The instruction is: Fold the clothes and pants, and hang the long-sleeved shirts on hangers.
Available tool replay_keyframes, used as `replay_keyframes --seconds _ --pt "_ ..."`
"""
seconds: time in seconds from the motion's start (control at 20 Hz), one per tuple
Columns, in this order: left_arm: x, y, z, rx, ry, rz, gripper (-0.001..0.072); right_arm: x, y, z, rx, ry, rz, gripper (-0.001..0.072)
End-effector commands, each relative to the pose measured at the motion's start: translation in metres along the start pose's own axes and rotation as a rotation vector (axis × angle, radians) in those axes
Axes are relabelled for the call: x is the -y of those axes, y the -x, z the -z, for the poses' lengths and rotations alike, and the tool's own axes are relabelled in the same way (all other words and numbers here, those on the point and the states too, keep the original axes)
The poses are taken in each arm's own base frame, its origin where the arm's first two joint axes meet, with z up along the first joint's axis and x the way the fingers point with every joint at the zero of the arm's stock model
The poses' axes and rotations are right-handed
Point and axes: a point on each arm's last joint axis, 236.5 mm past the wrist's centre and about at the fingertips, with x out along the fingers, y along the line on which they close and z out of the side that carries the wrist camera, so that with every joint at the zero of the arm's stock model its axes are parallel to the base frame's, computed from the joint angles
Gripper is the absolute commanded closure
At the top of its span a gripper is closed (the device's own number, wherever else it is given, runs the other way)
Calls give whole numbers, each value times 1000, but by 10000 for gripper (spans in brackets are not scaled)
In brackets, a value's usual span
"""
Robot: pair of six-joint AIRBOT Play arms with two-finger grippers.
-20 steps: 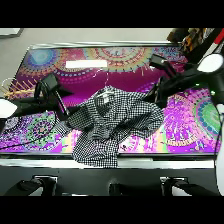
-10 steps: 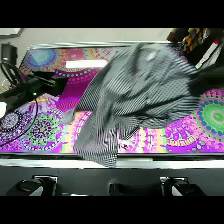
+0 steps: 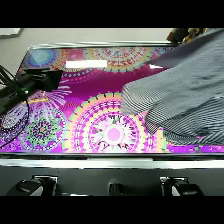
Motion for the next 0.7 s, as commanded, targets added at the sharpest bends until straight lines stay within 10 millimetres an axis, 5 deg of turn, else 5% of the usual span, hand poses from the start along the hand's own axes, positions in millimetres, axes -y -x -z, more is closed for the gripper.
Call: replay_keyframes --seconds 0.0,0.2,0.3,0.45,0.65 --pt "0 1 -2 7 17 -2 -2 87 17 8 8 -246 379 686" --pt "0 1 -2 7 17 -2 -2 78 -12 -12 -6 -190 516 686" --pt "0 1 -2 7 17 -2 -2 80 -42 -20 -41 -251 536 686" --pt "0 1 -2 7 17 -2 -2 109 -74 -37 -62 -366 523 686" --pt "0 1 -2 7 17 -2 -2 155 -65 -88 126 -465 570 686"
